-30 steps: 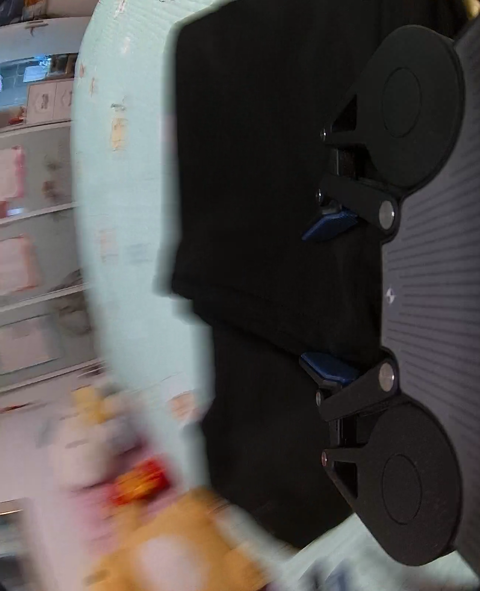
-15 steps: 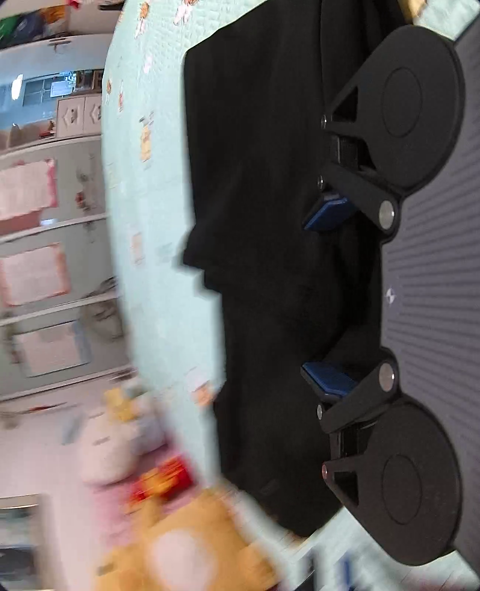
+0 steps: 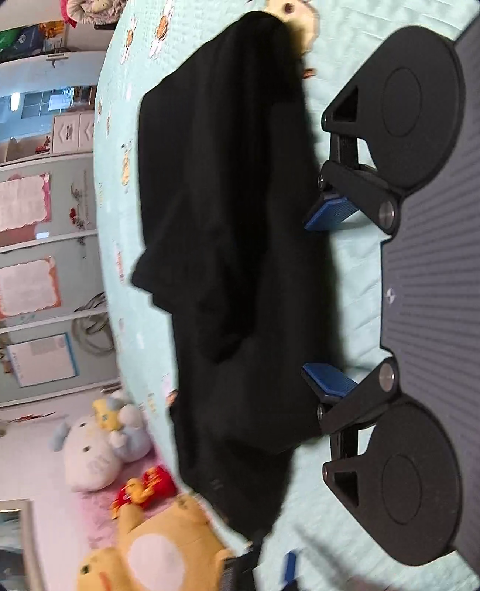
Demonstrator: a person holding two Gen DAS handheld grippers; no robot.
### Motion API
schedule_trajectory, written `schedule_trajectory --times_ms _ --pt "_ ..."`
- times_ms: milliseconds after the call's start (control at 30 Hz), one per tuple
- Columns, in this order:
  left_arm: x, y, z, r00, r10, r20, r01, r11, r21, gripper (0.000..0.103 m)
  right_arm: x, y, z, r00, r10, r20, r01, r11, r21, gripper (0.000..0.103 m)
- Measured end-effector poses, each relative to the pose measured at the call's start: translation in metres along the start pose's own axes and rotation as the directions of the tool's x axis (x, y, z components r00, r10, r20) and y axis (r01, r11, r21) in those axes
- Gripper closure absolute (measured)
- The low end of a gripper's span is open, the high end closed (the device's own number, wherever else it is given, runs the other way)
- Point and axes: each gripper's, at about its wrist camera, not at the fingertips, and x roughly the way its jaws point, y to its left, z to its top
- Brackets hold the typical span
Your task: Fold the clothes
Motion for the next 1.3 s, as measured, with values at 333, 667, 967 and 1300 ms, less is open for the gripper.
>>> schedule_trajectory --times_ms 333,667,967,1300 --pt "0.003 -0.008 0.005 1.0 -0.002 0.01 0.002 1.0 0.01 0.029 0.009 0.0 -0.003 1.0 -0.017 -0.022 0.017 1.0 -0.023 0.023" --pt "0.016 -0.003 0.008 1.0 -0.027 0.002 0.027 1.0 0.006 0.028 0.011 0.001 -0.003 0.999 -0.026 -0.032 0.025 0.999 -0.046 0.02" --pt "0.024 0.006 0.011 0.999 -0.047 -0.009 0.047 0.999 -0.016 0.027 0.013 0.006 -0.003 0.998 -0.048 -0.043 0.045 0.996 -0.079 0.019" --pt "0.032 0.026 0.016 0.994 -0.108 -0.031 0.103 0.986 -0.128 0.026 0.014 0.007 -0.004 0.997 -0.056 -0.046 0.051 0.995 -0.088 0.019"
